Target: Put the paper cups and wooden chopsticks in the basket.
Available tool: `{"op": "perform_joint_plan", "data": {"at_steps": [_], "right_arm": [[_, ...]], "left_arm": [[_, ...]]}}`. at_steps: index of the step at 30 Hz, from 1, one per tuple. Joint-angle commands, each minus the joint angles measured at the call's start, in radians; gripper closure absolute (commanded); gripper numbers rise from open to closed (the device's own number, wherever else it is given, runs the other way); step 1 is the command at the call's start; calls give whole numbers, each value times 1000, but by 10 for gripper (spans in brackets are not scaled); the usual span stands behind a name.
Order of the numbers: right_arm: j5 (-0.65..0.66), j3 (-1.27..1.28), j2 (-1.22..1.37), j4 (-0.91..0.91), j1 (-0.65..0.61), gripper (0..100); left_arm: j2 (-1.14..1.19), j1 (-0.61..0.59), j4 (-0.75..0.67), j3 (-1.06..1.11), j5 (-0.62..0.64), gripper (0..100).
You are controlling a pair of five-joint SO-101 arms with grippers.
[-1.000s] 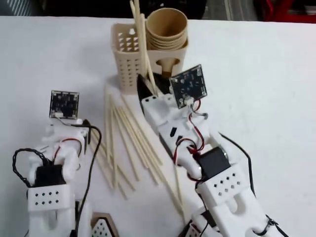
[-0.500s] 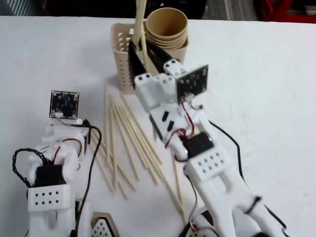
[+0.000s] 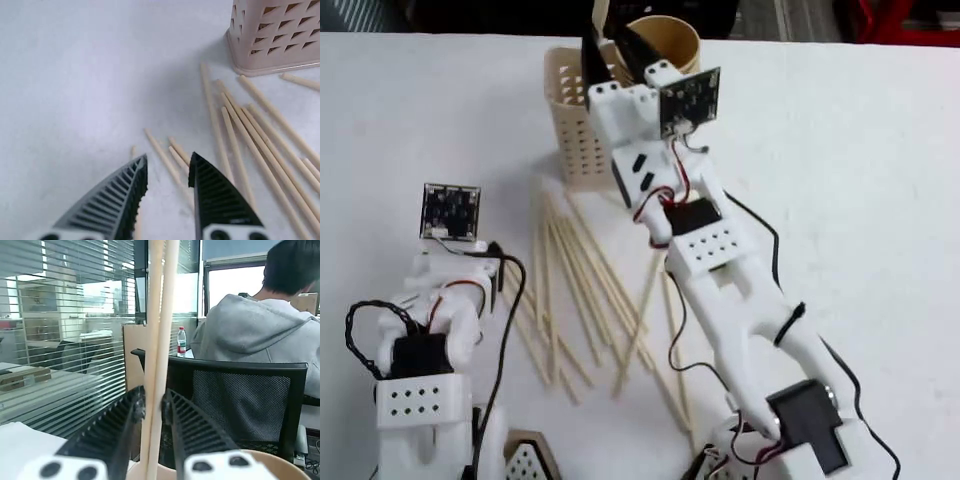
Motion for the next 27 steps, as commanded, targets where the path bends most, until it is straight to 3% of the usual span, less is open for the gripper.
{"op": "perform_joint_plan", "data": {"at_steps": [1,13,18,21,27], "right_arm": [[0,-60,12,-21,22,981],[3,-58,168,-18,31,981],[123,-58,202,47,24,981],[123,-58,193,90,28,978],[120,-58,140,248,15,846]], "left_arm": [[-16,-10,-25,-3,5,853],[-16,-10,-25,-3,5,852],[-16,-10,-25,-3,5,850],[-16,-10,-25,-3,5,850],[-16,-10,-25,-3,5,850]]}}
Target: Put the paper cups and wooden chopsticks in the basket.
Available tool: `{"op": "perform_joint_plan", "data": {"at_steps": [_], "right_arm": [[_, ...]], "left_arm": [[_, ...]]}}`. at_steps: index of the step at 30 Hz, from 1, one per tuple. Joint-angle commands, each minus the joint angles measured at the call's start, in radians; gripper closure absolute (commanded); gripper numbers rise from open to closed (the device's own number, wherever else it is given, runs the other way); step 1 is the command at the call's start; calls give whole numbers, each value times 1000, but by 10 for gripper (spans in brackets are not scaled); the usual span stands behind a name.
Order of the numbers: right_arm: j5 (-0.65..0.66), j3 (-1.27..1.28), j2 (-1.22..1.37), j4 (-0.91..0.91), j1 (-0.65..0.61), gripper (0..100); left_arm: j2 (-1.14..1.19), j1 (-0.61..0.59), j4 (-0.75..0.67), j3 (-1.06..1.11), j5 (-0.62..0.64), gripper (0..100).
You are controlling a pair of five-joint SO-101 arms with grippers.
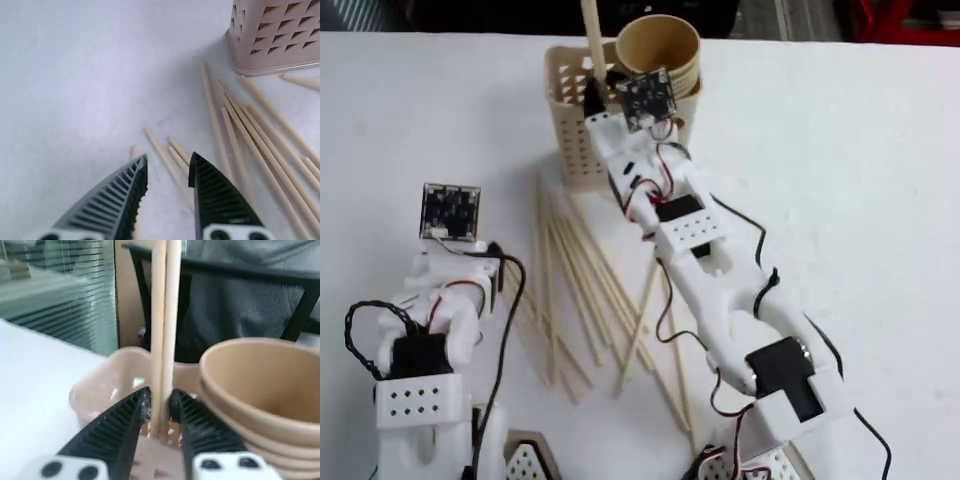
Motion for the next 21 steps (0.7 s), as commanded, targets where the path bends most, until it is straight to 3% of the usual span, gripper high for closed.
{"op": "perform_joint_plan", "data": {"at_steps": [1,10,14,21], "right_arm": [[8,-49,-81,97,-5,830],[6,-12,-303,361,-35,913],[6,124,-490,421,-76,981],[6,474,-952,435,-131,981]], "left_arm": [[-16,-10,-25,-3,5,850],[-16,-10,-25,-3,5,850],[-16,-10,-25,-3,5,850],[-16,-8,-25,-3,5,850]]}}
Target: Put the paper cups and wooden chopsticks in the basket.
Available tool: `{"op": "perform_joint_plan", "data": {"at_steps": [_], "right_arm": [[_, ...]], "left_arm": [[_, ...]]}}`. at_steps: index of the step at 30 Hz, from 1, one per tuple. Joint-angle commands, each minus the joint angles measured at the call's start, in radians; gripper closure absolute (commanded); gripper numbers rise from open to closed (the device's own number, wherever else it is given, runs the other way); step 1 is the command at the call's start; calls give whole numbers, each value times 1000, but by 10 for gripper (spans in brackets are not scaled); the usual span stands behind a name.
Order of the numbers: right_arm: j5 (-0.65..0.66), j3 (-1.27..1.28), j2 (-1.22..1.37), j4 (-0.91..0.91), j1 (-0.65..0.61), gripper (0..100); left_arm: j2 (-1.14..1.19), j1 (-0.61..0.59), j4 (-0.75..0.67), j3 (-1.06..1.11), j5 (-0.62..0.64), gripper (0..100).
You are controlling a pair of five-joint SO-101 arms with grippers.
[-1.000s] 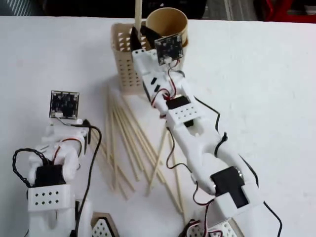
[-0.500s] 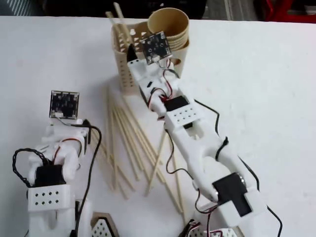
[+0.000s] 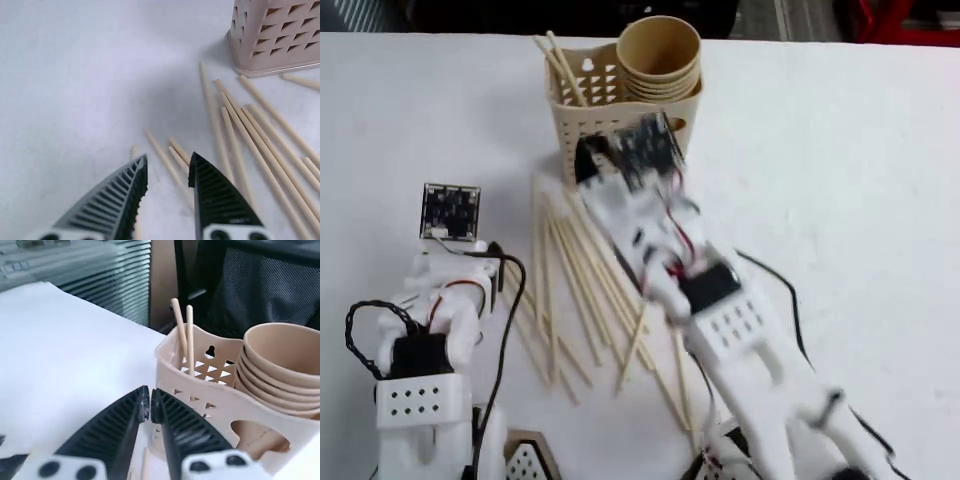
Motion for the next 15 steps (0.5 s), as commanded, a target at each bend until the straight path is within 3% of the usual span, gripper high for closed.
{"op": "perform_joint_plan", "data": {"at_steps": [1,4,8,15], "right_arm": [[5,149,-288,16,-12,981],[-5,253,-452,137,-4,981],[-137,304,-585,312,38,981],[-224,351,-616,493,93,981]], "left_arm": [[-16,-8,-25,-3,5,849],[-16,-4,-20,-6,5,849],[-16,-4,-21,-11,6,848],[-12,-4,6,-26,12,779]]}}
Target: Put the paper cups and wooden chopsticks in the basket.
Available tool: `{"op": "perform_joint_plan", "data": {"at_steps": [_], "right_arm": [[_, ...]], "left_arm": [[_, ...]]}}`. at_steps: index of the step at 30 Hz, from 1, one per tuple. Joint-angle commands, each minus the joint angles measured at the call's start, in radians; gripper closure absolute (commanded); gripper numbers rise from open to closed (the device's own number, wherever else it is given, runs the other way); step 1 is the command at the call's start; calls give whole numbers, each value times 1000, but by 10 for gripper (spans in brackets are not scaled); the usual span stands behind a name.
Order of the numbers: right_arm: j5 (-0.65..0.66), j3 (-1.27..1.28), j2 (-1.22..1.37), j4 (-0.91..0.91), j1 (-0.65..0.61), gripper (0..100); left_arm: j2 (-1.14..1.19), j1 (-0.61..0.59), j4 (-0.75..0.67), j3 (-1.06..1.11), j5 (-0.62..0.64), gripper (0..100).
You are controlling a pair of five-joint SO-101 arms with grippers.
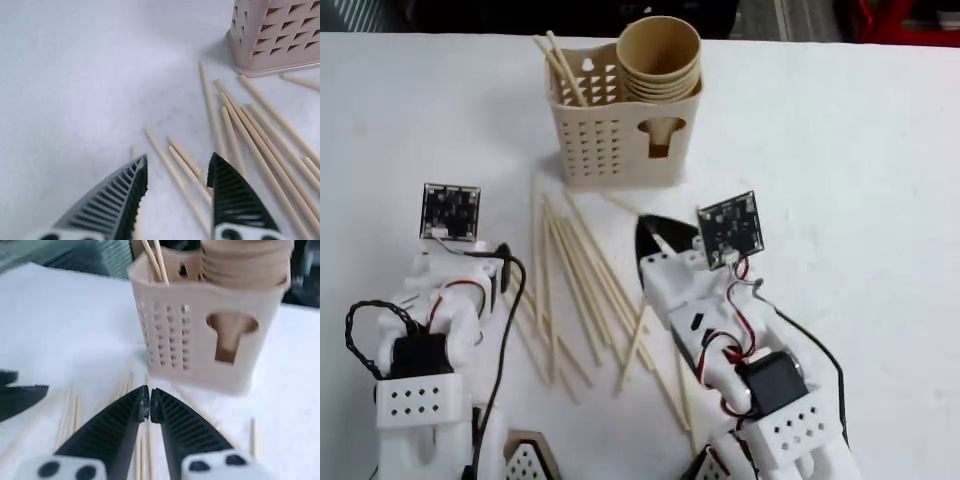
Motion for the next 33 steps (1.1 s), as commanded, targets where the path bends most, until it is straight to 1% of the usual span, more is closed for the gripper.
{"op": "perform_joint_plan", "data": {"at_steps": [1,4,8,10,13,16,20,23,28,33], "right_arm": [[-31,43,-21,42,15,981],[-25,117,-22,38,16,981],[-31,153,-22,44,53,981],[-31,172,-22,45,77,981],[-31,181,-22,45,143,981],[-31,183,-22,45,202,981],[-31,187,-22,45,216,981],[-31,189,-22,45,216,981],[-26,213,-22,38,209,981],[-25,213,-22,38,209,981]], "left_arm": [[-12,-4,12,-29,12,778],[-12,1,41,-43,12,778],[-12,56,69,-48,6,776],[-10,74,78,-48,5,754],[-8,74,81,-48,6,727],[-8,79,91,-51,6,721],[18,87,149,-112,3,719],[134,125,221,-212,-32,704],[456,159,333,-450,-31,702],[791,166,344,-614,-29,702]]}}
